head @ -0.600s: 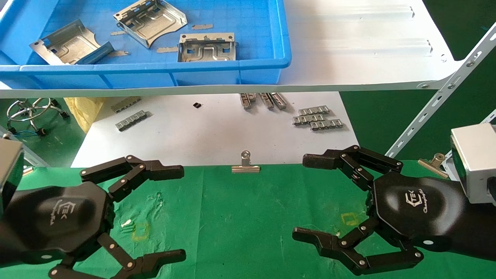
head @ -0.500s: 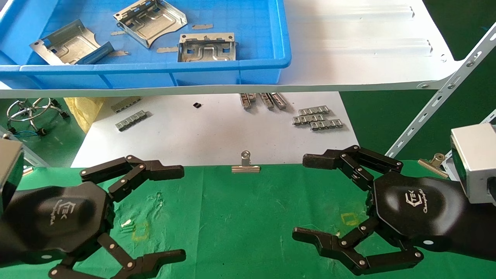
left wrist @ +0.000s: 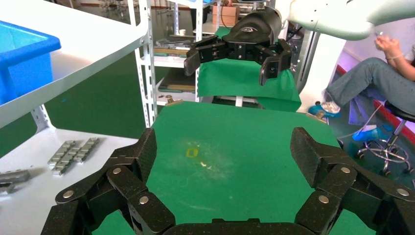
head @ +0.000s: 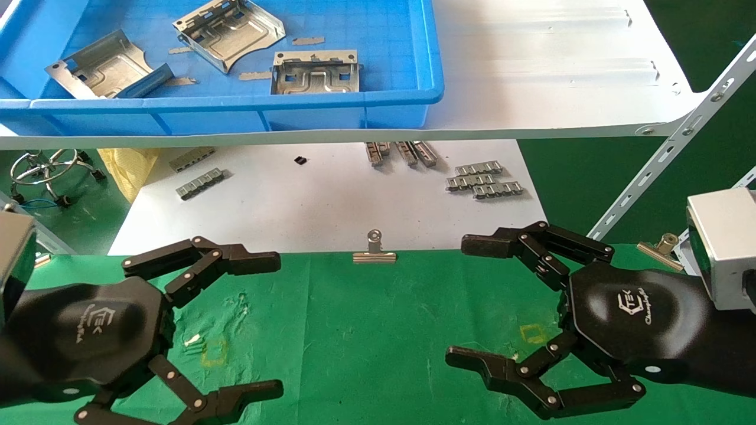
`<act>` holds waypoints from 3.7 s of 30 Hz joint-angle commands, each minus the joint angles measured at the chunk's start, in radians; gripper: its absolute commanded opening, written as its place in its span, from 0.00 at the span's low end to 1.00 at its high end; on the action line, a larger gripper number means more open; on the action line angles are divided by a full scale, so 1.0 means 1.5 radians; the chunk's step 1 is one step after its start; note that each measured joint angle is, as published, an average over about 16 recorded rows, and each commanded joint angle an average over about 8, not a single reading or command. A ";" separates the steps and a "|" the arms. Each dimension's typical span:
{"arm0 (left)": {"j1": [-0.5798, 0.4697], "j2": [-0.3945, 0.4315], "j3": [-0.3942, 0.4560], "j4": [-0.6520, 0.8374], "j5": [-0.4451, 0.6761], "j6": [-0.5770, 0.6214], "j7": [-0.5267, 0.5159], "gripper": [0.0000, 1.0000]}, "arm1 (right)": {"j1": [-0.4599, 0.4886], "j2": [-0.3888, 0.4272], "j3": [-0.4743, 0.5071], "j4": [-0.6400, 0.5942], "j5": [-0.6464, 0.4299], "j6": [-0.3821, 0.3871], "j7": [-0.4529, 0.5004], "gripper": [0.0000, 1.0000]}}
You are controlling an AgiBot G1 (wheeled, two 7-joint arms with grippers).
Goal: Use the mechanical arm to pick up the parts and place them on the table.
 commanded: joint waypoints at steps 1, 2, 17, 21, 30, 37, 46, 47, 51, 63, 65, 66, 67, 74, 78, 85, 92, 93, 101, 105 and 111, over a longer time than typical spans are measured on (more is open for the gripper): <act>0.000 0.000 0.000 0.000 0.000 0.000 0.000 1.00 | 0.000 0.000 0.000 0.000 0.000 0.000 0.000 1.00; 0.000 0.000 0.000 0.000 0.000 0.000 0.000 1.00 | 0.000 0.000 0.000 0.000 0.000 0.000 0.000 1.00; 0.000 0.000 0.000 0.000 0.000 0.000 0.000 1.00 | 0.000 0.000 0.000 0.000 0.000 0.000 0.000 1.00; 0.000 0.000 0.000 0.000 0.000 0.000 0.000 1.00 | 0.000 0.000 0.000 0.000 0.000 0.000 0.000 1.00; 0.000 0.000 0.000 0.000 0.000 0.000 0.000 1.00 | 0.000 0.000 0.000 0.000 0.000 0.000 0.000 0.81; 0.000 0.000 0.000 0.000 0.000 0.000 0.000 1.00 | 0.000 0.000 0.000 0.000 0.000 0.000 0.000 0.00; 0.000 0.000 0.000 0.000 0.000 0.000 0.000 1.00 | 0.000 0.000 0.000 0.000 0.000 0.000 0.000 0.00; 0.000 0.000 0.000 0.000 0.000 0.000 0.000 1.00 | 0.000 0.000 0.000 0.000 0.000 0.000 0.000 0.00; 0.000 0.000 0.000 0.000 0.000 0.000 0.000 1.00 | 0.000 0.000 0.000 0.000 0.000 0.000 0.000 0.00; 0.000 0.000 0.000 0.000 0.000 0.000 0.000 1.00 | 0.000 0.000 0.000 0.000 0.000 0.000 0.000 0.00; 0.000 0.000 0.000 0.000 0.000 0.000 0.000 1.00 | 0.000 0.000 0.000 0.000 0.000 0.000 0.000 0.00; 0.000 0.000 0.000 0.000 0.000 0.000 0.000 1.00 | 0.000 0.000 0.000 0.000 0.000 0.000 0.000 0.00; 0.000 0.000 0.000 0.000 0.000 0.000 0.000 1.00 | 0.000 0.000 0.000 0.000 0.000 0.000 0.000 0.00; 0.000 0.000 0.000 0.000 0.000 0.000 0.000 1.00 | 0.000 0.000 0.000 0.000 0.000 0.000 0.000 0.00; 0.000 0.000 0.000 0.000 0.000 0.000 0.000 1.00 | 0.000 0.000 0.000 0.000 0.000 0.000 0.000 0.00; 0.000 0.000 0.000 0.000 0.000 0.000 0.000 1.00 | 0.000 0.000 0.000 0.000 0.000 0.000 0.000 0.00; -0.003 0.001 -0.001 0.000 0.001 -0.001 0.001 1.00 | 0.000 0.000 0.000 0.000 0.000 0.000 0.000 0.00; -0.008 0.002 -0.001 0.001 0.002 -0.001 0.002 1.00 | 0.000 0.000 0.000 0.000 0.000 0.000 0.000 0.00; -0.162 0.062 0.020 0.096 0.077 -0.039 0.004 1.00 | 0.000 0.000 0.000 0.000 0.000 0.000 0.000 0.00; -0.303 0.134 0.056 0.242 0.174 -0.096 0.021 1.00 | 0.000 0.000 0.000 0.000 0.000 0.000 0.000 0.00; -0.487 0.259 0.106 0.506 0.325 -0.274 0.073 1.00 | 0.000 0.000 0.000 0.000 0.000 0.000 0.000 0.00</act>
